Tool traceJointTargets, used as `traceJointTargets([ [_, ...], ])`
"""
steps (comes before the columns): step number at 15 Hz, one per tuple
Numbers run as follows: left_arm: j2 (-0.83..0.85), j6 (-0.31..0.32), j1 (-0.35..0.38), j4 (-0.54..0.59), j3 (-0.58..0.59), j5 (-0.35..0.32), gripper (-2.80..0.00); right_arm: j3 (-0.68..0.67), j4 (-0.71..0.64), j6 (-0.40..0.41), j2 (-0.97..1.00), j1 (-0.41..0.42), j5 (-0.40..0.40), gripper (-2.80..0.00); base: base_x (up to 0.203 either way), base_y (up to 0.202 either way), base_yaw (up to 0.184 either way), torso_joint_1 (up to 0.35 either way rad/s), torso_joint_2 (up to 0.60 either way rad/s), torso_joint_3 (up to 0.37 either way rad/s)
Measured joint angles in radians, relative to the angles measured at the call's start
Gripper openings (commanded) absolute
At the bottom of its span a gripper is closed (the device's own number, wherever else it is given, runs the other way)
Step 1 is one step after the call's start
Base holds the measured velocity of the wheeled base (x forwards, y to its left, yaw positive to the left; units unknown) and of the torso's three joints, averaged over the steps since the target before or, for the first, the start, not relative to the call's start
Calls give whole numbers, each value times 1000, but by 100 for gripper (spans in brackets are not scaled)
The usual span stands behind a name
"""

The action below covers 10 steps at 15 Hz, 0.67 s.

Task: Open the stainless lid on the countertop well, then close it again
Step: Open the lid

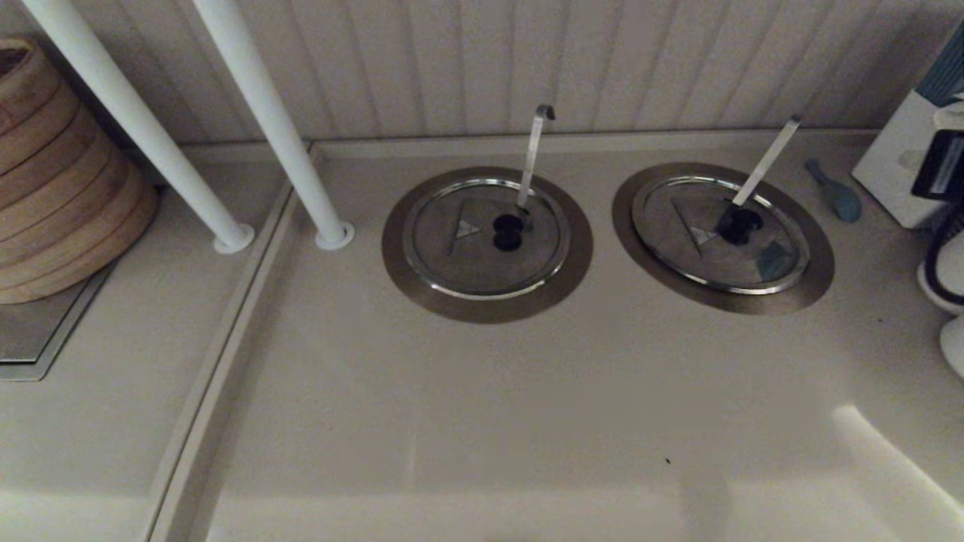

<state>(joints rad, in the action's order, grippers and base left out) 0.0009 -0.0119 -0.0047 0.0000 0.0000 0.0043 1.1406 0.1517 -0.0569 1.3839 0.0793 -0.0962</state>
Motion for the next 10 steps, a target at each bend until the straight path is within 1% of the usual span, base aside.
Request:
traceJointTargets([
  [1,0,0,0,0,0,0,-280,-34,71,1,25,-9,32,-280,0,0,0,0,0,0],
  [7,0,0,0,0,0,0,-280,-209,526,6,109,-33,90,-280,0,0,0,0,0,0],
  [8,0,0,0,0,0,0,-280,-220,571,7,126,-31,92,-280,0,0,0,0,0,0],
  [10,0,0,0,0,0,0,-280,-225,571,12,151,-30,91,-280,0,0,0,0,0,0],
])
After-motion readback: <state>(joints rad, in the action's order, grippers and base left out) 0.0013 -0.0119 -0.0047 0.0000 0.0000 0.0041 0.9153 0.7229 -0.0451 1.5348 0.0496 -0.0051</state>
